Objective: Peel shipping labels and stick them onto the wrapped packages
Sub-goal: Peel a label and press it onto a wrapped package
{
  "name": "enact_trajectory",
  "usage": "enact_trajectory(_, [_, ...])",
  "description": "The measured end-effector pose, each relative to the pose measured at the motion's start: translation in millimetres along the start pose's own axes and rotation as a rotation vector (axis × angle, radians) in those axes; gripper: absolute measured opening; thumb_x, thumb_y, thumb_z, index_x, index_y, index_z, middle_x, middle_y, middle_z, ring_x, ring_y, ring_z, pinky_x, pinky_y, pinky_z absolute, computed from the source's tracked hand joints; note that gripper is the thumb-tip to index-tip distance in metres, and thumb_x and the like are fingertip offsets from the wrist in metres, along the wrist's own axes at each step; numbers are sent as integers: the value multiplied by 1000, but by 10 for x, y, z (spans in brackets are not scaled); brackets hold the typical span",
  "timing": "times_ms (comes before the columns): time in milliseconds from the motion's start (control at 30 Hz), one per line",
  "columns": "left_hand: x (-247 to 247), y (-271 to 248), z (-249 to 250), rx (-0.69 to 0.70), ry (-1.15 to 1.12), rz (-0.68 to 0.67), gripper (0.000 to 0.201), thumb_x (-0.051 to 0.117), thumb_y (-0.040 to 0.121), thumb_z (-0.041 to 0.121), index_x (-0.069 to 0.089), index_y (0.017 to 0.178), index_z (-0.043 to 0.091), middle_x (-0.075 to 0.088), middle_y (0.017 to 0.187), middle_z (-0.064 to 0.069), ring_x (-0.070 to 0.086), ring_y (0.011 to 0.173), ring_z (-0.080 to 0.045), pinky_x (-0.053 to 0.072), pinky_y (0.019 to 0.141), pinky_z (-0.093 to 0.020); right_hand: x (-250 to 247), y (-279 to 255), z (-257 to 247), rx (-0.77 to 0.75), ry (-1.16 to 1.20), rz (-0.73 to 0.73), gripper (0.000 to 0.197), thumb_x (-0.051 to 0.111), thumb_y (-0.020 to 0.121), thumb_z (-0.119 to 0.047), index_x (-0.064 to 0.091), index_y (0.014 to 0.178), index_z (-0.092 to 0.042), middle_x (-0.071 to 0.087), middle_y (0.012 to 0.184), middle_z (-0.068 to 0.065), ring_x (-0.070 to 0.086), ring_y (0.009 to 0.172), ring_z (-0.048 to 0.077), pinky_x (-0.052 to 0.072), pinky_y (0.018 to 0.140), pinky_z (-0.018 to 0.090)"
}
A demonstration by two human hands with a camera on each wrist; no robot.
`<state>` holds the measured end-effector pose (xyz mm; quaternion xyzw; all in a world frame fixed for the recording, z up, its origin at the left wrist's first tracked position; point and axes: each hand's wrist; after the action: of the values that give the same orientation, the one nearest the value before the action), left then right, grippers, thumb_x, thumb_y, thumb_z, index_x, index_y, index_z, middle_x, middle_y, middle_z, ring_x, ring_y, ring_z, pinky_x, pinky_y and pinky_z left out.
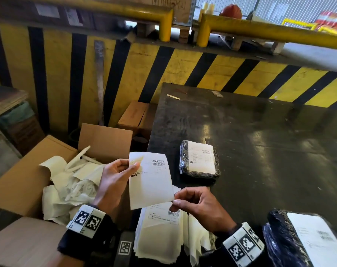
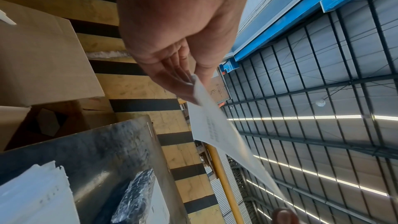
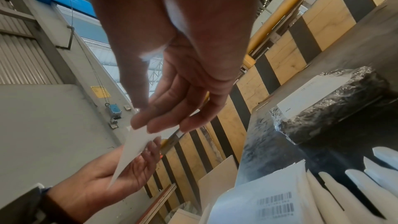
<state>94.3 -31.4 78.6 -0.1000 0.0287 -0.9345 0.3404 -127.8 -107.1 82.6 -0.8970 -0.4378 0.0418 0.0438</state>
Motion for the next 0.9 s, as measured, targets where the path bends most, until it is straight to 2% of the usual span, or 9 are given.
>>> enact_trajectory(100, [-14, -18, -23, -6, -6, 13, 12, 67, 83, 12, 64, 93, 6, 71, 97, -19, 67, 80, -25, 53, 73, -40, 33, -8, -16, -2, 11, 10, 12, 63, 86, -3, 66, 87, 8, 72, 82, 19, 67, 75, 17, 49, 69, 19])
enact_trajectory(233, [-51, -23, -95, -12, 58, 15, 16, 67, 83, 15, 63, 96, 8, 72, 95, -14, 70, 70, -12, 57, 63, -27, 65, 10, -10, -19, 16, 22, 12, 63, 87, -7, 67, 85, 4, 73, 81, 17, 67, 77, 20, 51, 74, 25])
enact_trajectory(300, [-50, -3, -149, -49, 138, 12, 32, 71, 81, 19, 59, 108, 7, 70, 103, -12, 70, 78, -13, 54, 60, -22, 75, 26, -14, -42, 13, 41, 11, 63, 87, -6, 68, 83, 4, 73, 79, 15, 67, 75, 19, 51, 73, 23])
enact_trajectory(400, [-40, -24, -185, -2, 446, -13, 57, 74, 78, 32, 48, 127, 18, 56, 122, 2, 57, 106, -13, 49, 78, -24, 77, 59, -39, -82, -8, 71, 10, 64, 86, -6, 68, 81, 2, 73, 77, 12, 68, 74, 17, 50, 72, 21])
enact_trajectory(467, [11, -115, -120, 176, 546, -73, 44, 72, 79, 36, 57, 119, 24, 59, 118, 10, 56, 107, -8, 49, 85, -25, 71, 95, -73, -116, -41, 84, 10, 65, 86, -10, 69, 80, -3, 73, 77, 12, 68, 75, 17, 50, 73, 22])
enact_trajectory(533, [118, -252, 2, 292, 489, -193, 26, 69, 79, 41, 67, 102, 27, 70, 99, 11, 66, 93, -11, 55, 77, -26, 66, 133, -103, -156, -68, 86, 12, 65, 85, -13, 70, 80, -5, 73, 78, 12, 68, 75, 18, 50, 73, 23])
enact_trajectory(633, [293, -409, 104, 391, 479, -357, 26, 66, 80, 46, 72, 90, 23, 72, 83, 9, 68, 77, -11, 56, 66, -23, 75, 159, -158, -197, -89, 62, 14, 64, 85, -16, 71, 83, -4, 72, 79, 11, 67, 76, 17, 51, 74, 25])
enact_trajectory(767, [383, -441, 35, 492, 524, -341, 12, 66, 86, 30, 72, 85, 20, 71, 75, 10, 66, 71, -11, 51, 61, -19, 61, 155, -173, -203, -116, 57, 12, 63, 88, -13, 71, 85, -5, 72, 80, 9, 68, 78, 18, 52, 76, 26])
enact_trajectory(900, [307, -263, -93, 372, 490, -237, 14, 61, 90, 23, 68, 79, 17, 67, 70, 5, 64, 68, -8, 50, 59, -19, -67, 98, -111, -131, -60, 100, 10, 64, 86, -6, 71, 81, -1, 73, 76, 12, 66, 71, 16, 52, 71, 25])
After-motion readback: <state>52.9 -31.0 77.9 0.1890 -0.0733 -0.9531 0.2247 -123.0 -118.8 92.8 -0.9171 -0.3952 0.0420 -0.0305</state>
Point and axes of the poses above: each hand's wrist, its own y-axis towards the middle knuckle, its own x-axis out of the palm, z = x × y
